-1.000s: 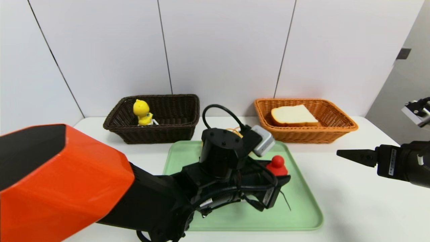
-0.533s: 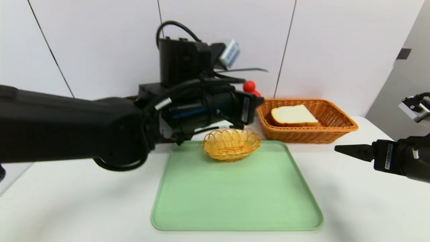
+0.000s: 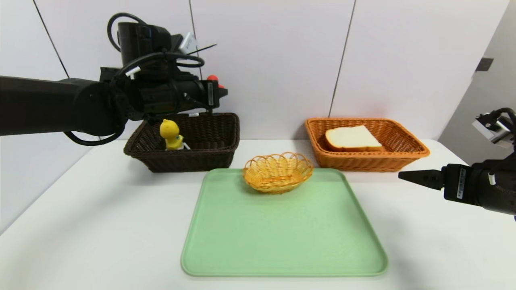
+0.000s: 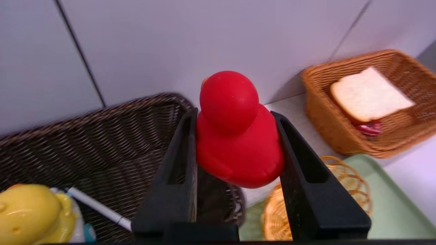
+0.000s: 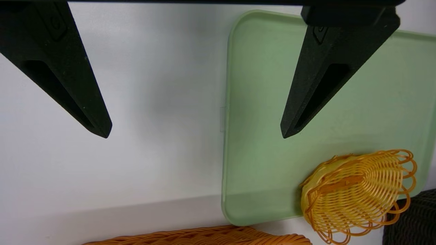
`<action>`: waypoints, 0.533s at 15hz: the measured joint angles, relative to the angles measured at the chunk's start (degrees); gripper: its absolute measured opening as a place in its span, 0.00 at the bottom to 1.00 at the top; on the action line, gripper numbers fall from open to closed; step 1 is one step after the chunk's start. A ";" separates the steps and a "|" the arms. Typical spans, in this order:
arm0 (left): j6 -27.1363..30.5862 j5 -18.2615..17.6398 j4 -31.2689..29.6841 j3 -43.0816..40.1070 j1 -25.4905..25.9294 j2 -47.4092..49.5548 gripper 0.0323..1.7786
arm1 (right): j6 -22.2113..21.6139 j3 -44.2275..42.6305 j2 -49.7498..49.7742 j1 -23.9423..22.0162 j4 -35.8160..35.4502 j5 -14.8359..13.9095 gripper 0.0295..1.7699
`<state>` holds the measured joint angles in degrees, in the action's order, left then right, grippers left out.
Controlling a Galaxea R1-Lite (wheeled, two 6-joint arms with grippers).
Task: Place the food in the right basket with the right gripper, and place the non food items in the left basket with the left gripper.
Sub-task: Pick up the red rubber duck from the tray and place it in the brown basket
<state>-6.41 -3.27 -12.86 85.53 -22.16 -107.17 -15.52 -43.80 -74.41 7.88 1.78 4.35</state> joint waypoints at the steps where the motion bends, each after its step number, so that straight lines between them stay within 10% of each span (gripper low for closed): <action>1: -0.04 0.21 0.00 -0.17 1.24 -1.29 0.38 | -0.02 -0.29 -0.12 0.00 -0.02 -0.06 0.97; 8: -0.20 0.29 -0.28 0.50 4.91 -10.39 0.38 | -0.10 -1.48 -0.84 0.02 -0.02 -0.34 0.97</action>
<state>-6.61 -2.97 -13.14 86.03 -17.25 -117.55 -15.62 -45.28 -75.25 7.90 1.76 4.01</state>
